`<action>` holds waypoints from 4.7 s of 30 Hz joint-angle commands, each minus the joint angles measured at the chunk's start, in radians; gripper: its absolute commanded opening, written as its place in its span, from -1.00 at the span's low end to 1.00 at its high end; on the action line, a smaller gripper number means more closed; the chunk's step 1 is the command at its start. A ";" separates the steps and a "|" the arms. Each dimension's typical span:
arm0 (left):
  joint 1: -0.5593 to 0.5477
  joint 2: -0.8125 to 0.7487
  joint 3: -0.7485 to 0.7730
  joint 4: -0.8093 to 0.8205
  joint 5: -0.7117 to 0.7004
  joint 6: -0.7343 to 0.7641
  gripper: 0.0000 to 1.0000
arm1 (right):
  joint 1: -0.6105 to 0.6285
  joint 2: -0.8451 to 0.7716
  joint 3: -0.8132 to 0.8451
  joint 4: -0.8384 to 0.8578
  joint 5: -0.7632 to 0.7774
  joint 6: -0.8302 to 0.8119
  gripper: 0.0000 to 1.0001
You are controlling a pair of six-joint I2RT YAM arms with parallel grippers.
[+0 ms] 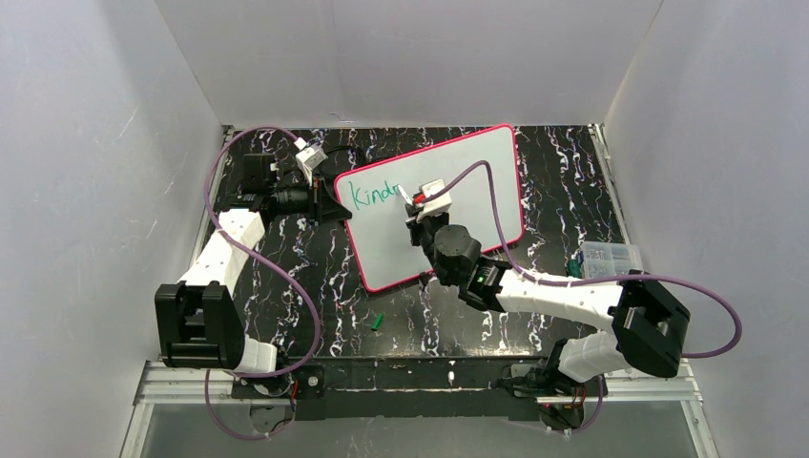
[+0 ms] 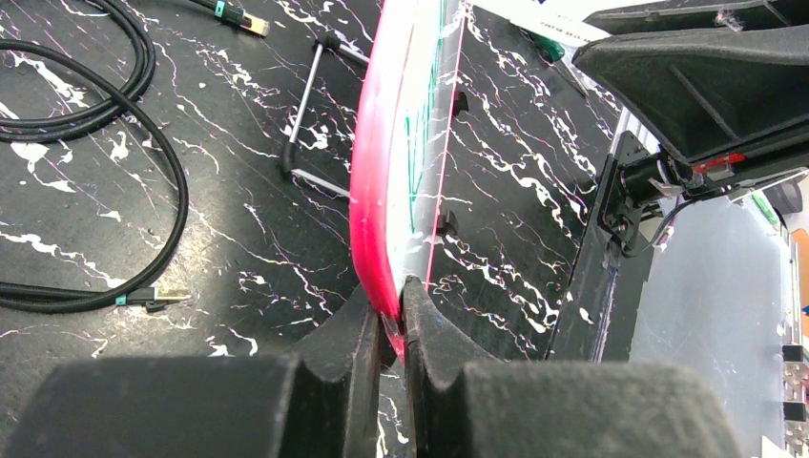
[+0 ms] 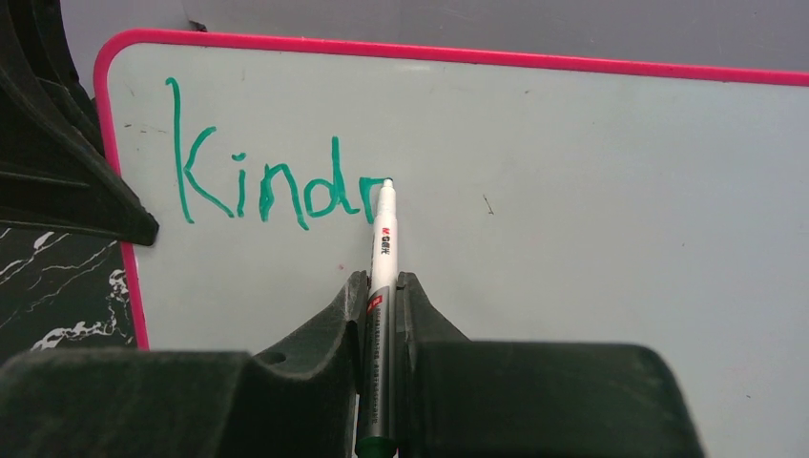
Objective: Write a sentence on the whiteboard
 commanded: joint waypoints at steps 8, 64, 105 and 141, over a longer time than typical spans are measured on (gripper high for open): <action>-0.006 -0.035 0.022 -0.021 -0.047 0.069 -1.00 | -0.003 -0.041 -0.027 0.003 0.033 0.020 -0.97; -0.005 -0.035 0.022 -0.022 -0.049 0.069 -1.00 | -0.005 -0.042 -0.037 0.075 0.075 -0.035 -0.97; -0.005 -0.034 0.024 -0.026 -0.051 0.070 -1.00 | -0.020 -0.065 -0.092 0.013 0.006 0.076 -0.97; -0.005 -0.035 0.022 -0.027 -0.053 0.071 -1.00 | -0.048 -0.060 -0.017 0.101 0.060 -0.073 -0.97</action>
